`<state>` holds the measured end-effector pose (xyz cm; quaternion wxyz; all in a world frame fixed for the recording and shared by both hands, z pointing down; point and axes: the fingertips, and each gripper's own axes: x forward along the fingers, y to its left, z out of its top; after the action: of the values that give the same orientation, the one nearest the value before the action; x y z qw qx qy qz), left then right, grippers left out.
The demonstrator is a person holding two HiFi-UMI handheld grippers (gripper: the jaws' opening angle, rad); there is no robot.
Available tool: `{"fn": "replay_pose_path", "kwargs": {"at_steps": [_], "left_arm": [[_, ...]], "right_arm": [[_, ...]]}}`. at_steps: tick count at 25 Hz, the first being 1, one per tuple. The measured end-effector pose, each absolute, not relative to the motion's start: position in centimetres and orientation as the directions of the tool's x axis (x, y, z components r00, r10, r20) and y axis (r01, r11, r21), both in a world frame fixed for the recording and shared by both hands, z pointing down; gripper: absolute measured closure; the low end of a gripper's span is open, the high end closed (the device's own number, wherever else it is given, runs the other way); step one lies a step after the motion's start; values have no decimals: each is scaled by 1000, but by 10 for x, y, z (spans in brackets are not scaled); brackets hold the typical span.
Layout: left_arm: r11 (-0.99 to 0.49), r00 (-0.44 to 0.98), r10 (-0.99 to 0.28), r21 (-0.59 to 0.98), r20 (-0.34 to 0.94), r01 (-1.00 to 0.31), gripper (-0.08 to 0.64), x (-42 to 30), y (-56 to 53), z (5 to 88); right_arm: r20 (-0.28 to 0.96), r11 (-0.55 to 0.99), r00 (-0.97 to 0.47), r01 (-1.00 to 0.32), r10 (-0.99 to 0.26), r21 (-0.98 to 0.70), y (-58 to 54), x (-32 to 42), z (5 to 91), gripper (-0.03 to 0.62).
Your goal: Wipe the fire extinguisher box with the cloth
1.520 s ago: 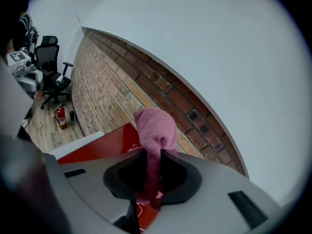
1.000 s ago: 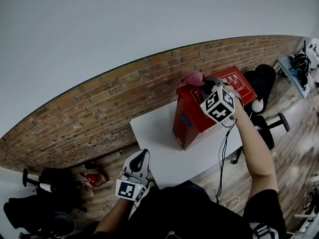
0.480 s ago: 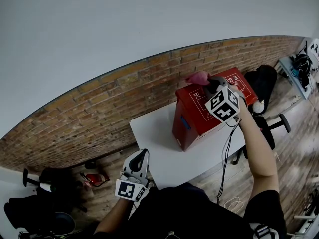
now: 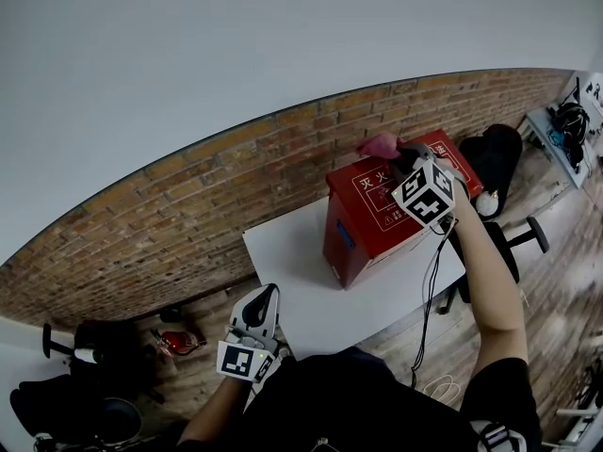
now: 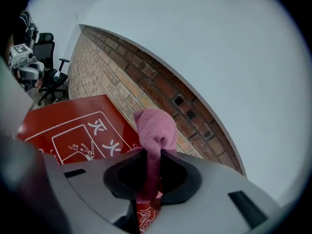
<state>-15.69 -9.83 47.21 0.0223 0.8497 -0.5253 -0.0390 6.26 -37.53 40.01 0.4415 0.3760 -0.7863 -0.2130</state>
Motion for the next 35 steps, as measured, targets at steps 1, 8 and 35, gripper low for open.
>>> {"fn": "replay_pose_path", "kwargs": {"at_steps": [1,8,35], "left_arm": [[-445,443,-896,79,-42,-892,512,-157,-98,472],[-429,427,-903,77,-42,-900,512,-156,-97,472],[-391,390,-920,75,-31,-917,512,-147,-101,473]], "right_arm": [[534,626,-326,-403,-780,668,-377,64,400,523],[535,619,-312,-404,-785,673,-388,80,400,523],[534,580,-232,-402,-813,708,-432,141,401,523]]}}
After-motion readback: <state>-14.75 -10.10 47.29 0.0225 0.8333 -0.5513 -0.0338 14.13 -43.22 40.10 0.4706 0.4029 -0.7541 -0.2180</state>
